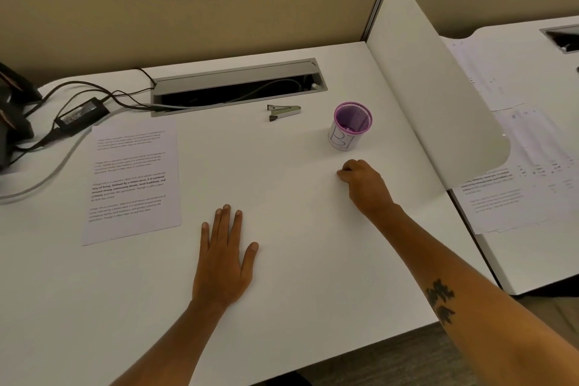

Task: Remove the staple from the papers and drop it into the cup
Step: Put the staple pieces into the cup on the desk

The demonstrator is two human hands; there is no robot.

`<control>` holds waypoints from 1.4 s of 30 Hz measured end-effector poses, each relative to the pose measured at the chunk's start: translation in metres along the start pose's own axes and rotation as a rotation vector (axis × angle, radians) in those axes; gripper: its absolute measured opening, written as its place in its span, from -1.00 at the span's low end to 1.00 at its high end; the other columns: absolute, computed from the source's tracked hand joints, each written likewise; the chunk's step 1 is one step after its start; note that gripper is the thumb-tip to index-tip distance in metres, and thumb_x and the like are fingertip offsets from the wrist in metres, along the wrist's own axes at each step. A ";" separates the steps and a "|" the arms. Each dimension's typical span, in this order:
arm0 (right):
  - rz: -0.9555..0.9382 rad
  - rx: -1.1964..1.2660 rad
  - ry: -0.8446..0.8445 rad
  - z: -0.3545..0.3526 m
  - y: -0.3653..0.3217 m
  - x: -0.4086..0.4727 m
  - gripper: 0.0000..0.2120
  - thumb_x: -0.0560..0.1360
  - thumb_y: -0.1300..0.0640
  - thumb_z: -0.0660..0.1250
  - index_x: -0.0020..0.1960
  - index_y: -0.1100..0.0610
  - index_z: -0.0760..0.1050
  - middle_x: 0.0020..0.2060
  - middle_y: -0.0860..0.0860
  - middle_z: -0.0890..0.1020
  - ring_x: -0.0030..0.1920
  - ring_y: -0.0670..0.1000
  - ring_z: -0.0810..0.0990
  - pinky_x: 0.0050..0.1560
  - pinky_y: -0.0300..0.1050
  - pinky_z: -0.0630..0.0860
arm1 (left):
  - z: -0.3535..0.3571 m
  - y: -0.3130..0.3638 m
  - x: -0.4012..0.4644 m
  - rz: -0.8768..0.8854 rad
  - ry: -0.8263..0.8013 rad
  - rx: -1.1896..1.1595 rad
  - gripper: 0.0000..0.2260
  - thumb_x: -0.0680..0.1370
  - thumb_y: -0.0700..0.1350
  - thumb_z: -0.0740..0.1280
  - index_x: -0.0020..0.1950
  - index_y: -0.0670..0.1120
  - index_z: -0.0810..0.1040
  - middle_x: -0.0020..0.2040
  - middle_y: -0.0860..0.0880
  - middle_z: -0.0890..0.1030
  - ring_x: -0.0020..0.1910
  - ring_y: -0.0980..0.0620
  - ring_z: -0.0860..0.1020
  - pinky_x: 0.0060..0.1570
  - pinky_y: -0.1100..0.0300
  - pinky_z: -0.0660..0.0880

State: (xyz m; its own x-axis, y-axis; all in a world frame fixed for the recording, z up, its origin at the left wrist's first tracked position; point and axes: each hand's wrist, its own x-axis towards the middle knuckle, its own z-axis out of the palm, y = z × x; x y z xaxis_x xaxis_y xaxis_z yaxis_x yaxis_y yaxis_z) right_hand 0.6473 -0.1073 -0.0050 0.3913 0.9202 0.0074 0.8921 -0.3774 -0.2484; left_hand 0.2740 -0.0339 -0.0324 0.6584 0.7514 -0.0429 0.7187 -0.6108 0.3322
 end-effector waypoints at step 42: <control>0.663 0.791 0.271 -0.124 -0.002 0.098 -0.83 0.40 0.41 0.53 -0.22 0.15 0.71 -0.27 0.10 0.72 -0.27 0.07 0.69 -0.06 -0.04 0.72 | -0.001 0.000 0.002 -0.017 -0.027 -0.004 -0.33 0.70 0.22 0.01 0.74 -0.06 -0.02 0.76 -0.09 -0.04 0.75 -0.04 -0.09 0.70 -0.21 0.02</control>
State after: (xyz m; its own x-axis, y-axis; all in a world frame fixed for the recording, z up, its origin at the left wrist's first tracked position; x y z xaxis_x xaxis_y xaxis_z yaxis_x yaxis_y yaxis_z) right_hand 0.7117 -0.0295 0.1166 0.8690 0.4652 -0.1688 0.1207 -0.5300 -0.8394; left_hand 0.2751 -0.0316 -0.0320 0.6519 0.7546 -0.0744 0.7290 -0.5968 0.3353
